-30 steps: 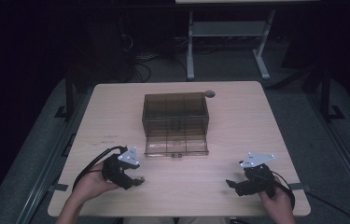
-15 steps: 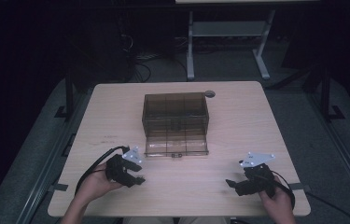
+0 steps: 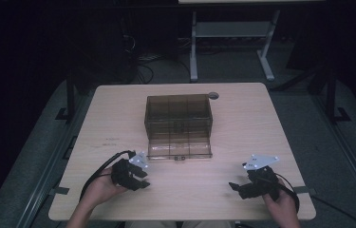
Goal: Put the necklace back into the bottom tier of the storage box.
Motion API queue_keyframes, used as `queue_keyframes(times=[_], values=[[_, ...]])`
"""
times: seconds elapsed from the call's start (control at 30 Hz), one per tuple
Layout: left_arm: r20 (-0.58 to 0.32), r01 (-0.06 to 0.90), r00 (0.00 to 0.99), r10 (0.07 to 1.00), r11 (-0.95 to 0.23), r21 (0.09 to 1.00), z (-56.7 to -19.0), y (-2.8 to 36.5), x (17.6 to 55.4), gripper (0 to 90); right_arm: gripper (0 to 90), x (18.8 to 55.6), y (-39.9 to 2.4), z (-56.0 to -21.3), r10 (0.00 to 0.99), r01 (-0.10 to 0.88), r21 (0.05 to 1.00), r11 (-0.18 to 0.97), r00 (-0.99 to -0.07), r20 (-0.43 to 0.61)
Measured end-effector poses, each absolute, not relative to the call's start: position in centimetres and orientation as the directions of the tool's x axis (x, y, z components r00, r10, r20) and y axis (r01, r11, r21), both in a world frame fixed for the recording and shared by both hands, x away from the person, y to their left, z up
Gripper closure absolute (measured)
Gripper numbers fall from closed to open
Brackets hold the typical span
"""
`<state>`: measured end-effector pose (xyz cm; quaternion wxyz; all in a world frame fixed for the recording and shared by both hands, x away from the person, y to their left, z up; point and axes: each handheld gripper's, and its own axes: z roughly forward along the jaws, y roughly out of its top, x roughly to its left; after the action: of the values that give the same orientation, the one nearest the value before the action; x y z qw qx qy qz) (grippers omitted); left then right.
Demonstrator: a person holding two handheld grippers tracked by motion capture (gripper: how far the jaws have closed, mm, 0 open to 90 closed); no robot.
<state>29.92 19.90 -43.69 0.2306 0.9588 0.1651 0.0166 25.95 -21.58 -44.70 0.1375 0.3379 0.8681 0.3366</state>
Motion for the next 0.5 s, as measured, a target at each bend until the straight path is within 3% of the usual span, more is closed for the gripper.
queue_keyframes(times=[0.5], values=[[-0.012,0.296,0.947,0.32,-0.86,0.415,-44.09,19.37,29.74,76.4,13.8,25.95,-21.48,-44.65,0.677,0.49,0.678,0.548,-0.736,-0.014]])
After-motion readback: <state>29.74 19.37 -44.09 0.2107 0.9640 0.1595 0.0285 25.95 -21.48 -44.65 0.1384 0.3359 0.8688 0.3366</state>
